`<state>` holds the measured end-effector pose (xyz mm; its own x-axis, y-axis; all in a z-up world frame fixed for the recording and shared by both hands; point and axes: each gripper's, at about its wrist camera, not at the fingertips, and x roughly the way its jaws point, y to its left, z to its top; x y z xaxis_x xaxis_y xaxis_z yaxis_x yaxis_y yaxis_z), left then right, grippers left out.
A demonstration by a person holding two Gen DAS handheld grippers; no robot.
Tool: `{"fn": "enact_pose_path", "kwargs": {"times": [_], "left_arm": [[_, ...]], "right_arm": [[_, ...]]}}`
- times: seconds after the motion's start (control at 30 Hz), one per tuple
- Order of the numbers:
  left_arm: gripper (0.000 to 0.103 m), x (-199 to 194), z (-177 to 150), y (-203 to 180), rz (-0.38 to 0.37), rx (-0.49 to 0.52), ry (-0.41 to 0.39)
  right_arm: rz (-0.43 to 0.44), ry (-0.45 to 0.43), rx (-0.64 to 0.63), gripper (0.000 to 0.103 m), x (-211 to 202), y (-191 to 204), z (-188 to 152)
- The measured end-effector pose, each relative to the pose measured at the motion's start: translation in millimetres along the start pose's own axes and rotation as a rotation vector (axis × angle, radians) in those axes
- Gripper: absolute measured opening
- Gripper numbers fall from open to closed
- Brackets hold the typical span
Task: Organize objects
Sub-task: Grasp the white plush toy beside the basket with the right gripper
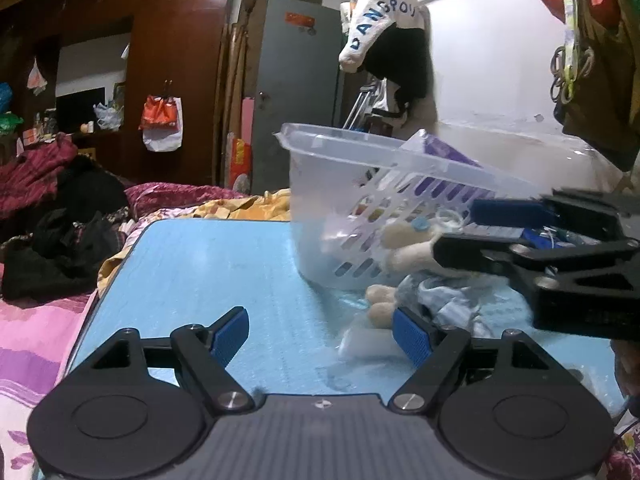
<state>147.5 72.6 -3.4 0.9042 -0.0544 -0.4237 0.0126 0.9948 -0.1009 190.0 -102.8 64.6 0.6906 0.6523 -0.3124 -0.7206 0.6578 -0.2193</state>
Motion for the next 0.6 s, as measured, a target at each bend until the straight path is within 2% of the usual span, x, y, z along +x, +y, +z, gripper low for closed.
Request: {"fn": "enact_pose_path", "kwargs": {"times": [0.13,0.2,0.4,0.6], "left_arm": [[0.082,-0.2,-2.1,7.4,0.003,-0.012,0.012],[0.082,0.4,-2.5,7.2,-0.007,-0.013,0.017],[0.082,8.7,0.5,-12.7,-0.028,0.022,0.032],[0.081,26.4,8.6,-50.2,-0.049,0.093,0.044]], "right_arm": [[-0.042,0.07,-0.087,0.053,19.8,7.4,-0.6],[-0.057,0.095,-0.087,0.042,20.0,1.9,-8.6],[-0.011,0.109,0.026,0.032,-3.3,-36.9,-24.8],[0.046,0.11,0.186,0.029,-19.8,-73.1,-48.1]]}}
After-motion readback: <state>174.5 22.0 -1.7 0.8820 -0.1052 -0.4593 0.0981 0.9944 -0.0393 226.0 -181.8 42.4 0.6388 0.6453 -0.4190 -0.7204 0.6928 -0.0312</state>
